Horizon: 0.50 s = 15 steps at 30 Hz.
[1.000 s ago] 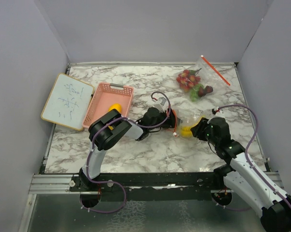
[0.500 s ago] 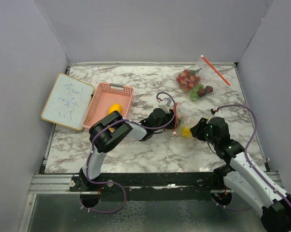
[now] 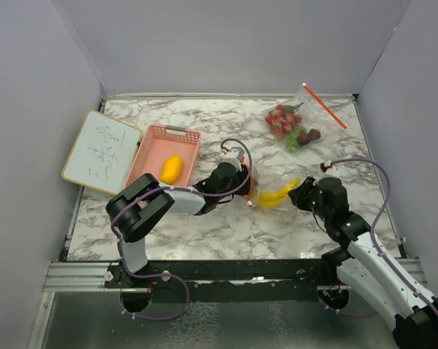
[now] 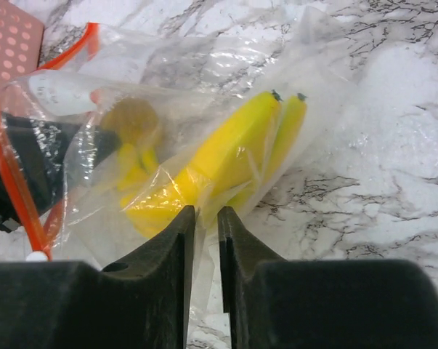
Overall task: Open the zip-top bag and remove the fake food
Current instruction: Pick up the fake fruit from the zipper food storage bag.
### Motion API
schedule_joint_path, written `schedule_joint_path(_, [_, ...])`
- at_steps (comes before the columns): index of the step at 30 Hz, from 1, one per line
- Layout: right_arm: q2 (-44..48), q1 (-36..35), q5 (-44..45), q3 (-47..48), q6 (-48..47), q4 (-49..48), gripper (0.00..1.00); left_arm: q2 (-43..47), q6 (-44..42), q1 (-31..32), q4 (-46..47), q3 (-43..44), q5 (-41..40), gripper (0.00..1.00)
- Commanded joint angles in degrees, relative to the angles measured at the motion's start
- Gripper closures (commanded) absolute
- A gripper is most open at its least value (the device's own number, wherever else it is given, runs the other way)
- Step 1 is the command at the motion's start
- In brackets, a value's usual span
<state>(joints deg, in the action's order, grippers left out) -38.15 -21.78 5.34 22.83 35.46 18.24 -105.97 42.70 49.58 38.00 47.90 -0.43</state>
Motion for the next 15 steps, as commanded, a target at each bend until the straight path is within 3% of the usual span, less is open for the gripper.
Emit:
schedule_joint_path(1, [1.1,0.0,2.1,-1.2,1.3,-3.6,0.88,10.2,-5.2,-0.3,-7.6,-1.9,-6.3,0.95])
schedule_joint_path(3, [0.5,0.0,1.7,-1.0,1.1,-4.6,0.98,14.2,-6.8,-0.3,-10.5,-3.2,-8.9,0.98])
schedule_joint_path(15, [-7.4,0.1,4.1,1.0,-0.5,-10.7,0.98,31.3,-10.8,-4.3,-24.6,-10.1,-14.3,1.0])
